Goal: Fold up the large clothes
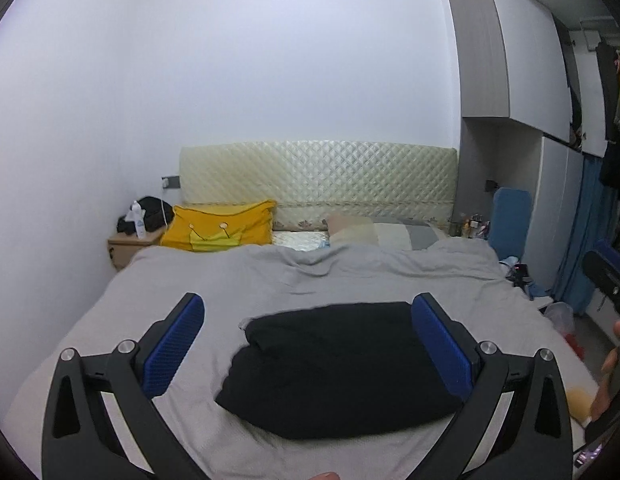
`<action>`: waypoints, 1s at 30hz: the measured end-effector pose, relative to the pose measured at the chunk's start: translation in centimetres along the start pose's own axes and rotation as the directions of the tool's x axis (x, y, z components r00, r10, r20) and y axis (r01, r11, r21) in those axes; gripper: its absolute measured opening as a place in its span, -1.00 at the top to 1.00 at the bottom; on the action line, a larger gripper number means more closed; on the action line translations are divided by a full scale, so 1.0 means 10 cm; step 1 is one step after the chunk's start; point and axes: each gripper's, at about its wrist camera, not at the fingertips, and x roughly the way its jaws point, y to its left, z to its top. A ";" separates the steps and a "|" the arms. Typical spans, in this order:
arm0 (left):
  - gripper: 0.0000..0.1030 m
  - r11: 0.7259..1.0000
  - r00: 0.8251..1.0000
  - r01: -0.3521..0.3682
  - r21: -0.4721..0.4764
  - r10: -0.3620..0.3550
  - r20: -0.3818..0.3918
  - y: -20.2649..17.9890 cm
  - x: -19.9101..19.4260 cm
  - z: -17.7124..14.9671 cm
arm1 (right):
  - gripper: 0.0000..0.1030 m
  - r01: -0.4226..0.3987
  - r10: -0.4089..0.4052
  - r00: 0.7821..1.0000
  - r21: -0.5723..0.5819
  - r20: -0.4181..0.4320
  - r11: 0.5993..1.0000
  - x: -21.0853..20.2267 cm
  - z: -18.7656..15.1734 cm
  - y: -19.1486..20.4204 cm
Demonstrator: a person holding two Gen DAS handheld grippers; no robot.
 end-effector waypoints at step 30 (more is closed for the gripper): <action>-0.99 0.999 0.985 0.018 -0.051 -0.027 -0.169 -0.23 0.20 -0.99 | -1.00 0.047 -0.030 0.981 0.087 -0.190 0.995 -0.08 -1.23 0.06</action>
